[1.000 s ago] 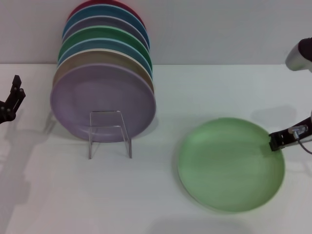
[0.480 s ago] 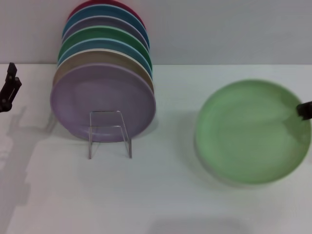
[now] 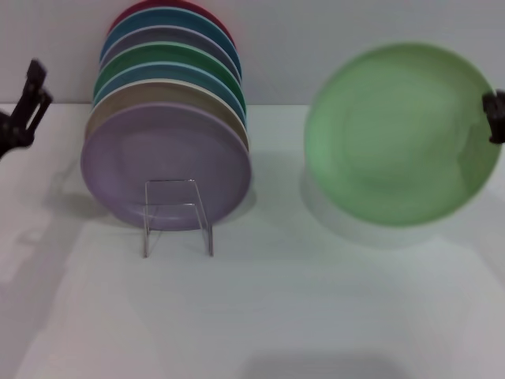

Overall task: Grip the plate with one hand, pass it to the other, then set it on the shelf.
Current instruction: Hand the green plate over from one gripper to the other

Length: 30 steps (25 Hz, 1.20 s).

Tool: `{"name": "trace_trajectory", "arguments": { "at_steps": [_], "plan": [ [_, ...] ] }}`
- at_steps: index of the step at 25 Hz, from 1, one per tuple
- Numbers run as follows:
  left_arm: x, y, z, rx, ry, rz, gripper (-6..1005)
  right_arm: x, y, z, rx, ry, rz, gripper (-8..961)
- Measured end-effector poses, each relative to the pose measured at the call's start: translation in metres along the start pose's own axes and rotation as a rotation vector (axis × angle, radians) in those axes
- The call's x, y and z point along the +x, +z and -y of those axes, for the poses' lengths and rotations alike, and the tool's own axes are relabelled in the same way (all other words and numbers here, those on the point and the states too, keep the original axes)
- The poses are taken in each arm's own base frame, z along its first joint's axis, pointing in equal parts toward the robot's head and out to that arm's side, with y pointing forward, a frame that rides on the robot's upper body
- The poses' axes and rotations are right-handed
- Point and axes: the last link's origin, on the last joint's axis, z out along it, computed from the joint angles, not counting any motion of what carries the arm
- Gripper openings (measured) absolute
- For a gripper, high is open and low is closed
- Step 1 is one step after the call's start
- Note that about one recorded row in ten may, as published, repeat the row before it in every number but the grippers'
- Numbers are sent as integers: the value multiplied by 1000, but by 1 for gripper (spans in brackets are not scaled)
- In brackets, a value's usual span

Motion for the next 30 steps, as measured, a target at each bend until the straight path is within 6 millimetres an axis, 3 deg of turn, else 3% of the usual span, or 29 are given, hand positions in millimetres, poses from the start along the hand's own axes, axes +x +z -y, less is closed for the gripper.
{"name": "trace_trajectory", "arguments": {
  "at_steps": [5, 14, 21, 30],
  "plan": [
    [21, 27, 8, -182, -132, 13, 800, 1, -2, -8, 27, -39, 162, 18],
    [52, 60, 10, -377, -205, 140, 798, 13, -1, -29, 46, -103, 322, 19],
    [80, 70, -1, -497, -200, 184, 796, 31, 0, -54, 90, -149, 514, 18],
    [88, 78, -11, -520, -150, 247, 794, 66, -3, -59, 141, -79, 689, 18]
  ]
}}
